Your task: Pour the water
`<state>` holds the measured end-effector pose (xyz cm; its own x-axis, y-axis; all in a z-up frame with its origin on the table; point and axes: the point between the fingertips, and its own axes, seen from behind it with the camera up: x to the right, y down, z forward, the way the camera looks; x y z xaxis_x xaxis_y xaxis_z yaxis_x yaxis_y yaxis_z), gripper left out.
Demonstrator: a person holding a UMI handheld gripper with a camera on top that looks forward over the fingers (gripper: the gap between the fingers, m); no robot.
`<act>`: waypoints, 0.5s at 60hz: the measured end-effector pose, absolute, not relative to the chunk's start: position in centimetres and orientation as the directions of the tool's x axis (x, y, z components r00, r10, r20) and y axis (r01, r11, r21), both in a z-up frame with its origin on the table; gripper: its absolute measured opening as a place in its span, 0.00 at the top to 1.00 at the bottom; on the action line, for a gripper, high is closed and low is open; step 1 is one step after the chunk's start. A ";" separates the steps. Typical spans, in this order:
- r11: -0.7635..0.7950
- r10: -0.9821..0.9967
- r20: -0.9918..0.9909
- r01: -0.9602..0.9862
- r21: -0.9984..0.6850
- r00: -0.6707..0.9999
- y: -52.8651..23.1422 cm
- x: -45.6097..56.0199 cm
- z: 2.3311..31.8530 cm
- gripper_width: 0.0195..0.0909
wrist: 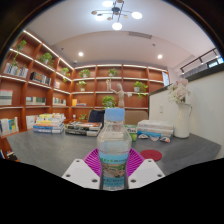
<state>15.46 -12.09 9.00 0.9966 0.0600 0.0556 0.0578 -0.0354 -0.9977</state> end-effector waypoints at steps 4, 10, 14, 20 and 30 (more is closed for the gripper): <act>-0.041 0.069 0.057 0.060 -0.997 0.996 -11.9 15.3 8.9 0.89; -0.052 0.076 0.058 0.062 -0.997 0.995 -11.9 15.5 8.9 0.89; -0.076 0.087 0.075 0.082 -0.994 0.993 -12.1 15.8 8.9 0.89; -0.088 0.095 0.154 0.162 -0.983 0.984 -12.1 17.4 9.9 0.89; -0.101 0.060 0.492 0.495 -0.863 0.869 -9.2 22.5 11.7 0.89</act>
<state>22.52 -9.24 11.73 0.8687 0.0595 0.4918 0.4954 -0.1006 -0.8628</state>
